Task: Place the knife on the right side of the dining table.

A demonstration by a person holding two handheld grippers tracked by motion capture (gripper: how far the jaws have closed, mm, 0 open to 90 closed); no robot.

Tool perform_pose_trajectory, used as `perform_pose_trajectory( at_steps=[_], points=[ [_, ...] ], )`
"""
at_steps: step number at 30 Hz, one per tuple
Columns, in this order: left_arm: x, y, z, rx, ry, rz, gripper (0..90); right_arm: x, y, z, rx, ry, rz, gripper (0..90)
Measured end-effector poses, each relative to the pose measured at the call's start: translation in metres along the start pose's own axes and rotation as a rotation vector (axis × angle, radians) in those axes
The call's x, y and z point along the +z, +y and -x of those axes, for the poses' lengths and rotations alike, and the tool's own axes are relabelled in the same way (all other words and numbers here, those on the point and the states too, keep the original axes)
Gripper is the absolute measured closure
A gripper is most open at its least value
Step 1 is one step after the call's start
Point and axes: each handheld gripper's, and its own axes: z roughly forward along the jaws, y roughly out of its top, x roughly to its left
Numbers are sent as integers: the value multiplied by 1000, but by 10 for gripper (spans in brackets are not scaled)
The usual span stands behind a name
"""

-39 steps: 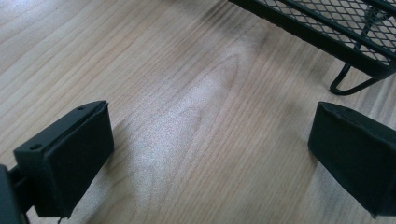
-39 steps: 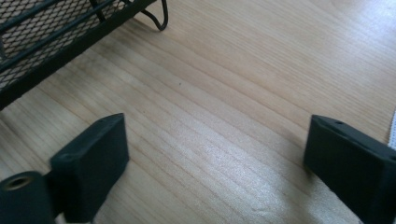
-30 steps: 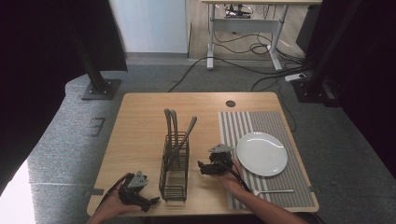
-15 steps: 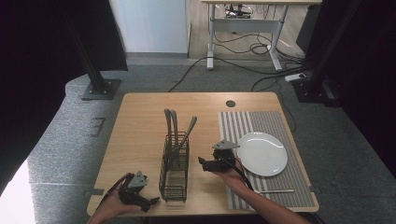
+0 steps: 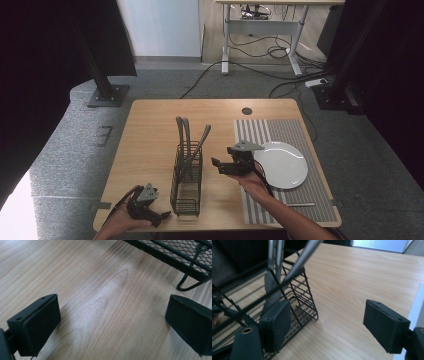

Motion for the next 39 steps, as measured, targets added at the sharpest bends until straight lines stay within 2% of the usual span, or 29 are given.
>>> perform_pose_trajectory(
  at_steps=[5,16,21,30,35,39],
  points=[
    [0,0,0,0,1,0,0,3,7,-1,0,20,9,243],
    [0,0,0,-2,1,0,0,16,30,5,37,50,47,279],
    [0,0,0,-1,2,1,0,21,36,6,28,48,50,292],
    [0,0,0,0,2,0,0,38,48,0,22,92,63,342],
    [0,0,0,0,2,0,0,47,52,1,34,109,62,404],
    [0,0,0,-1,2,0,0,57,53,3,51,158,53,496]
  ],
)
